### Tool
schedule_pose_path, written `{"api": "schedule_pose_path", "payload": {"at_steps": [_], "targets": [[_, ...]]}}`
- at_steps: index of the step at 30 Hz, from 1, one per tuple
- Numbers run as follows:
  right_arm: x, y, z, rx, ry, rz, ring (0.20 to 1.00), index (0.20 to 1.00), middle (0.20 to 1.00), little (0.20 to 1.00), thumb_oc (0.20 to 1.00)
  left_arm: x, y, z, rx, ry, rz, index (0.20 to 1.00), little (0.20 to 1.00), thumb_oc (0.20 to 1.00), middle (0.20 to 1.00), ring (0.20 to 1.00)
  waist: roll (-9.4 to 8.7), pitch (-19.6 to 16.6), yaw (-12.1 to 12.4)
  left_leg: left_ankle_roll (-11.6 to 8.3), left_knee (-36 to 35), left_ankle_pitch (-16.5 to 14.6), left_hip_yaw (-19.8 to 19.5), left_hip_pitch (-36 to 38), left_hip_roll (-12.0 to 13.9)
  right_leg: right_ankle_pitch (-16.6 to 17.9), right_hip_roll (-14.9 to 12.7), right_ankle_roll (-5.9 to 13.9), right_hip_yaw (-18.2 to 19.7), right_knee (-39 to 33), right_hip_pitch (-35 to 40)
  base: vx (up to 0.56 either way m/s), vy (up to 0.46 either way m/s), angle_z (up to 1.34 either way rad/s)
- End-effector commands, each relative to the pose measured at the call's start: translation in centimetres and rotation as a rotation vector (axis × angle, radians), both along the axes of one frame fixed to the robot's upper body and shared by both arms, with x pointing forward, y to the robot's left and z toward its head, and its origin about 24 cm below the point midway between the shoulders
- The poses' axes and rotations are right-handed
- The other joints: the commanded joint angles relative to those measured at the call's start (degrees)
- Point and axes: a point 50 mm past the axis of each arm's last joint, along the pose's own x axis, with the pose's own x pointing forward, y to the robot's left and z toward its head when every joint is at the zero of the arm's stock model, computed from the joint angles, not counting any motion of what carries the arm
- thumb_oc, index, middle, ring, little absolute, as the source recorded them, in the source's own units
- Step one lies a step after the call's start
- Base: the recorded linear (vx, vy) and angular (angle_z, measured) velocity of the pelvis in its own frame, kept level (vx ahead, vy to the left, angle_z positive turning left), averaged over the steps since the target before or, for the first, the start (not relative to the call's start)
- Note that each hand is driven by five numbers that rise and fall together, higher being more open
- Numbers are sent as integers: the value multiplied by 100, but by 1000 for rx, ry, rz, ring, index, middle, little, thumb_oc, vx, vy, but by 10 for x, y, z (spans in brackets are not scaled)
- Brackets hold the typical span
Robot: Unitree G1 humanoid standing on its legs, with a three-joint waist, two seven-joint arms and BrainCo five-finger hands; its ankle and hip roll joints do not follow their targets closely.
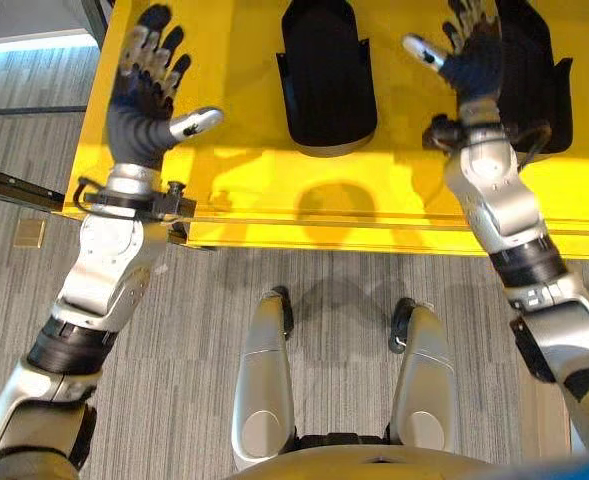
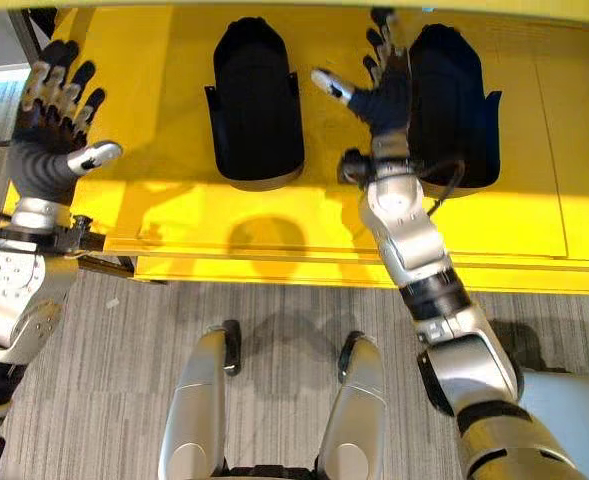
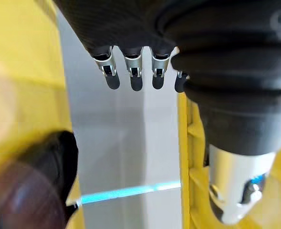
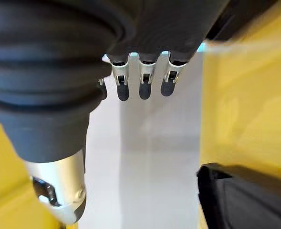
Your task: Move parts from the plastic box to the shelf.
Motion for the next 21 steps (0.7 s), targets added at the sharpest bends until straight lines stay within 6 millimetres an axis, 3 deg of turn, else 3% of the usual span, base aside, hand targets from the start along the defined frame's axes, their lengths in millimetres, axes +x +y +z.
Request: {"api": "schedule_pose_path", "payload": {"at_steps": [1,8,17,21], "targets": [[-25,-17,12,52,-157,15,1000,1000,1000,1000,1000,-28,-5,16,67,-162,38,1000,1000,1000,1000,1000,-98,-225,9,63,-547,177,-48,297,52,131,-28,2,36,-459,371,29,-38,2],[-53,-24,-33,85,-90,85,1000,1000,1000,1000,1000,-43,-3,-13,89,-103,103,1000,1000,1000,1000,1000,-138,-228,-87,31,-888,274,-13,704,90,200,66,31,-32,-814,760,13,-23,-2],[-59,-12,-52,109,-33,164,1000,1000,1000,1000,1000,-42,-8,-45,-19,31,47,1000,1000,1000,1000,1000,-158,-161,-116,-4,-1226,409,-8,1187,157,295,155,52,-148,-1205,1265,13,-23,-7],[-57,-9,-53,96,-24,168,1000,1000,1000,1000,1000,-42,-9,-49,-11,53,39,1000,1000,1000,1000,1000,-146,-151,-109,-7,-1259,420,-2,1268,159,289,142,54,-158,-1221,1335,2,-5,-1]]}}
